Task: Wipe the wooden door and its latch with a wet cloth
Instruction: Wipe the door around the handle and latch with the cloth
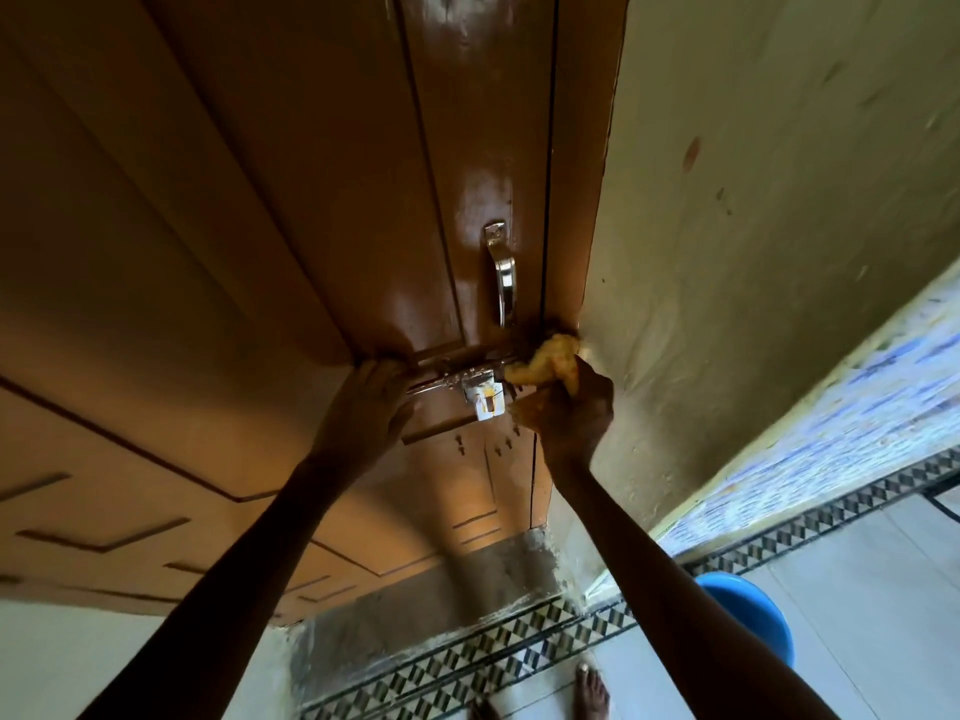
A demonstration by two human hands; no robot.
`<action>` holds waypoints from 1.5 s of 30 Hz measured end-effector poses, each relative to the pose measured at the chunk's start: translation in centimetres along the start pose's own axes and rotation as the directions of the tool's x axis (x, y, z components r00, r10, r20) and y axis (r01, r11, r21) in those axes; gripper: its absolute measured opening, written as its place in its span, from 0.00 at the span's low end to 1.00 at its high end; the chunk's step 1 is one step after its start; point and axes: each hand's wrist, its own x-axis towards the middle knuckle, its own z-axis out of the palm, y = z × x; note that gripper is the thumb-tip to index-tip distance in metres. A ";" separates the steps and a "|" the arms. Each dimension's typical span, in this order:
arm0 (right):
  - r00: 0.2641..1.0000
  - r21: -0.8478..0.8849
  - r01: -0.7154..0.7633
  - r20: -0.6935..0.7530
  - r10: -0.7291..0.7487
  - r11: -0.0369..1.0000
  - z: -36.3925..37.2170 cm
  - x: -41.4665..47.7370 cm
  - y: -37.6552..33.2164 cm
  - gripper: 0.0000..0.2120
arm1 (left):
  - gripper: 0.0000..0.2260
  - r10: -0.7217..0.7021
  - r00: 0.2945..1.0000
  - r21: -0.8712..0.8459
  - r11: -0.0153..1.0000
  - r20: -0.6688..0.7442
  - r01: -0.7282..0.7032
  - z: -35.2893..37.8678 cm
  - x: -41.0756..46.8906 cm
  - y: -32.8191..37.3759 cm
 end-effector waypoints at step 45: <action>0.971 -0.255 0.200 0.178 -0.157 0.946 3.9 -0.8 0.0 0.18 | 0.24 0.500 0.813 0.567 0.778 -0.298 -0.270 2.5 1.0 -8.1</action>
